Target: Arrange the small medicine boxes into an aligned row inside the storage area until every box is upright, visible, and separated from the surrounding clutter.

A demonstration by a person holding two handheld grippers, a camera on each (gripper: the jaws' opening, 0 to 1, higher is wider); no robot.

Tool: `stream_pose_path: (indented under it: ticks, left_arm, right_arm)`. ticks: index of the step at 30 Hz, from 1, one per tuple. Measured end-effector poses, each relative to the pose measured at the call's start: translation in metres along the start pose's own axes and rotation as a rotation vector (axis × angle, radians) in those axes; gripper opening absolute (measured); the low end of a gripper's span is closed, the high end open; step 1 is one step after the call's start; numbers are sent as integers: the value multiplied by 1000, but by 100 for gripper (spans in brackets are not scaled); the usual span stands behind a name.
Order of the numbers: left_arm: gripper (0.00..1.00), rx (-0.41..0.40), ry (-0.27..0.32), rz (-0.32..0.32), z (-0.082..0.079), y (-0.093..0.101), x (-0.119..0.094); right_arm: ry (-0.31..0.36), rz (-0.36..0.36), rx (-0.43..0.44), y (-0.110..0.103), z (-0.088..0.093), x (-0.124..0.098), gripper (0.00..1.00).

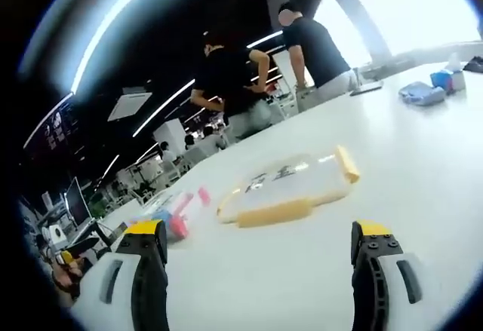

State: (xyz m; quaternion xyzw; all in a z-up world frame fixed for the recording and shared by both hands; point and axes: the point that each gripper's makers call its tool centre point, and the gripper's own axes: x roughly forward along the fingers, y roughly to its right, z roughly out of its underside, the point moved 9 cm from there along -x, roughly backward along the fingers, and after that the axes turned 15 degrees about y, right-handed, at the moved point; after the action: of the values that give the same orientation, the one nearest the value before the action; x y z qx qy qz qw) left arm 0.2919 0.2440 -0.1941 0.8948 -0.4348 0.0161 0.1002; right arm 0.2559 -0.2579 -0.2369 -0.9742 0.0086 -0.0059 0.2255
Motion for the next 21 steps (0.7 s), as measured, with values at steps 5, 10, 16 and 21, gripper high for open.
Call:
stream_pose_path:
  ticks: [5, 10, 16, 21]
  left_arm:
    - [99, -2, -5, 7, 2, 2, 2]
    - [99, -6, -9, 15, 3, 5, 2]
    - [99, -10, -10, 20, 5, 6, 5]
    - [99, -9, -10, 27, 4, 9, 8]
  right_arm:
    - [-20, -1, -14, 4, 6, 10, 100]
    - [-25, 5, -38, 11, 6, 20, 100]
    - [-14, 24, -21, 31, 2, 38, 100]
    - [74, 20, 62, 41, -5, 55, 100]
